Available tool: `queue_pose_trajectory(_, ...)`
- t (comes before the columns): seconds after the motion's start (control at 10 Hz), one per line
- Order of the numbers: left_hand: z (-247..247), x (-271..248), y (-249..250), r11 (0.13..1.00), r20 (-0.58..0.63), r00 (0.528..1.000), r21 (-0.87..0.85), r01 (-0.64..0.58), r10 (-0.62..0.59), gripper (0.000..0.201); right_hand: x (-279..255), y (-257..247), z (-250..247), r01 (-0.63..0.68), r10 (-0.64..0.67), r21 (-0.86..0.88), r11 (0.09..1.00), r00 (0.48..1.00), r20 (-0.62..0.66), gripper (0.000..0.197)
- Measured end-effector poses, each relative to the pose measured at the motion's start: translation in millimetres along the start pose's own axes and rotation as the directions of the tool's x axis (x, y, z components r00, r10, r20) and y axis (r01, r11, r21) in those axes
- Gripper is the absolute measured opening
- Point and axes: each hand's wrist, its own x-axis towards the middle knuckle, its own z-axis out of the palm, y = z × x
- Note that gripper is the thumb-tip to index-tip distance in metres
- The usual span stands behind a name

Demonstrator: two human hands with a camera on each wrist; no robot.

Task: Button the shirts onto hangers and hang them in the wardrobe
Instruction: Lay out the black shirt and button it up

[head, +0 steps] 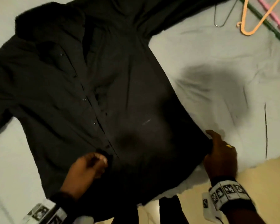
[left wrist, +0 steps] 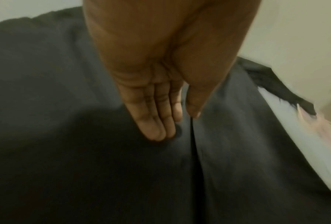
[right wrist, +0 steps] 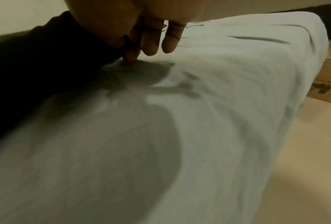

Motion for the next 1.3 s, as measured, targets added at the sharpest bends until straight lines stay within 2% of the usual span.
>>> queue_pose_trajectory(0.1,-29.6,49.7,49.0,0.982,-0.194,0.963,0.038,-0.185,0.189,0.003,15.0,8.1,-8.9,0.006,-0.004,-0.031,0.999,0.999,0.054,0.053)
queue_pose_trajectory(0.2,-53.0,101.4,106.9,0.923,-0.373,0.847,0.217,-0.317,0.378,0.031,24.1,12.5,-12.9,0.014,-0.015,0.006,1.0,0.987,0.16,0.057)
queue_pose_trajectory(0.3,-66.4,147.4,172.4,0.886,-0.456,0.761,0.288,-0.364,0.461,0.058,40.1,12.1,-14.7,0.016,0.004,-0.061,0.998,0.949,0.316,0.076)
queue_pose_trajectory(0.4,-90.0,203.7,222.1,0.931,-0.458,0.819,0.273,-0.24,0.346,0.088,60.5,9.7,-19.9,-0.049,0.095,-0.1,0.994,0.842,0.532,0.103)
queue_pose_trajectory(0.5,-103.3,243.6,244.3,0.904,-0.374,0.888,0.417,-0.098,0.269,0.084,54.5,22.6,-11.0,0.146,-0.113,-0.083,0.986,0.941,0.319,0.105)
queue_pose_trajectory(0.6,-108.3,249.2,260.5,0.788,-0.358,0.866,0.613,-0.065,0.35,0.033,35.1,28.9,-12.5,0.286,-0.265,-0.117,0.951,0.949,0.168,0.064)
queue_pose_trajectory(0.7,-138.1,263.6,254.4,0.649,-0.413,0.796,0.76,0.033,0.443,0.032,31.9,30.6,-14.3,0.419,-0.399,-0.174,0.891,0.906,0.139,0.064)
queue_pose_trajectory(0.8,-145.3,269.8,248.6,0.636,-0.399,0.815,0.77,0.05,0.42,0.035,31.4,33.3,-12.9,0.49,-0.458,-0.267,0.83,0.871,0.176,0.079)
queue_pose_trajectory(0.9,-140.7,268.1,245.4,0.756,-0.445,0.815,0.654,0.013,0.371,0.045,33.0,28.8,-13.3,0.518,-0.485,-0.272,0.811,0.855,0.183,0.079)
queue_pose_trajectory(1.0,-131.7,253.5,232.1,0.927,-0.54,0.774,0.338,-0.161,0.331,0.06,33.0,21.4,-21.8,0.477,-0.436,-0.193,0.858,0.873,0.219,0.076)
queue_pose_trajectory(1.1,-107.4,204.2,201.5,0.912,-0.604,0.692,0.166,-0.376,0.396,0.064,32.2,17.5,-25.4,0.448,-0.397,-0.145,0.882,0.873,0.283,0.082)
queue_pose_trajectory(1.2,-56.0,126.9,146.1,0.881,-0.547,0.691,0.271,-0.388,0.472,0.041,28.5,16.4,-22.8,0.442,-0.384,-0.191,0.877,0.881,0.275,0.087)
queue_pose_trajectory(1.3,15.0,41.9,73.8,0.962,-0.391,0.895,0.245,-0.121,0.212,0.023,30.2,18.1,-21.6,0.467,-0.404,-0.215,0.858,0.871,0.28,0.085)
